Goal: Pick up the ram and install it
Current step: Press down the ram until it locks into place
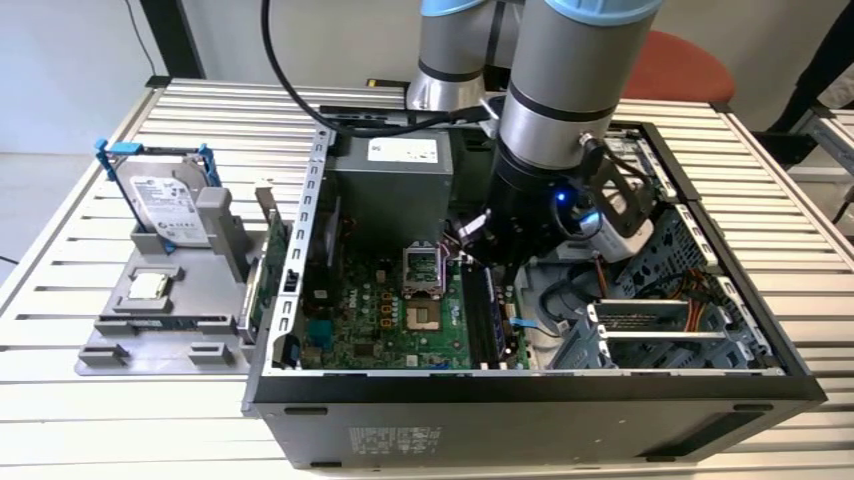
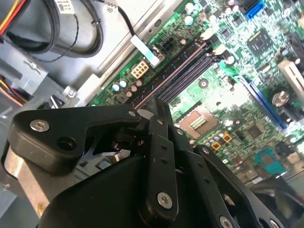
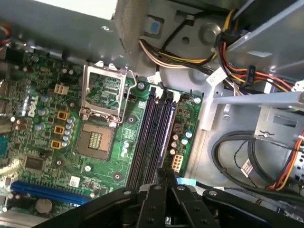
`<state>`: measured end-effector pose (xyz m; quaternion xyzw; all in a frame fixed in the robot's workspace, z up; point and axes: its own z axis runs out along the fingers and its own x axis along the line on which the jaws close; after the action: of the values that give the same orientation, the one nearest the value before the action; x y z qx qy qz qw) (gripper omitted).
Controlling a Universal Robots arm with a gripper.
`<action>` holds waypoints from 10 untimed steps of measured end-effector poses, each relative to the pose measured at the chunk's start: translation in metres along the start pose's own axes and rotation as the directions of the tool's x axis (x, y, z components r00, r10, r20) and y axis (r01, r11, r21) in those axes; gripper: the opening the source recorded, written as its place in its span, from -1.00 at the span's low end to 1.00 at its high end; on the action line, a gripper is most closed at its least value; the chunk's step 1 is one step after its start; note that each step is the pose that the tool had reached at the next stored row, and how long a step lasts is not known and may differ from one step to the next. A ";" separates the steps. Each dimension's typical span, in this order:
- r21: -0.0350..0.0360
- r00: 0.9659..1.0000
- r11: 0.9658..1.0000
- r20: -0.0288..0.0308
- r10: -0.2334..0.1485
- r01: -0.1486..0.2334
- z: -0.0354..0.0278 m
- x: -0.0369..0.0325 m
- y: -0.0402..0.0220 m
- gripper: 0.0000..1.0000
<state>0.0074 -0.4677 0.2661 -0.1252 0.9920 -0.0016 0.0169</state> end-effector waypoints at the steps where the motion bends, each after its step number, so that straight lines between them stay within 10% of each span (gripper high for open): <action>1: -0.001 1.000 1.000 0.000 -0.017 0.017 0.0000 0.0000 0.0000 -1.00; 10: -0.007 0.987 0.987 -0.001 -0.163 0.163 0.0000 -0.0001 0.0001 -1.00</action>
<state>0.0075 -0.4676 0.2661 -0.2057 0.9785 0.0002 0.0155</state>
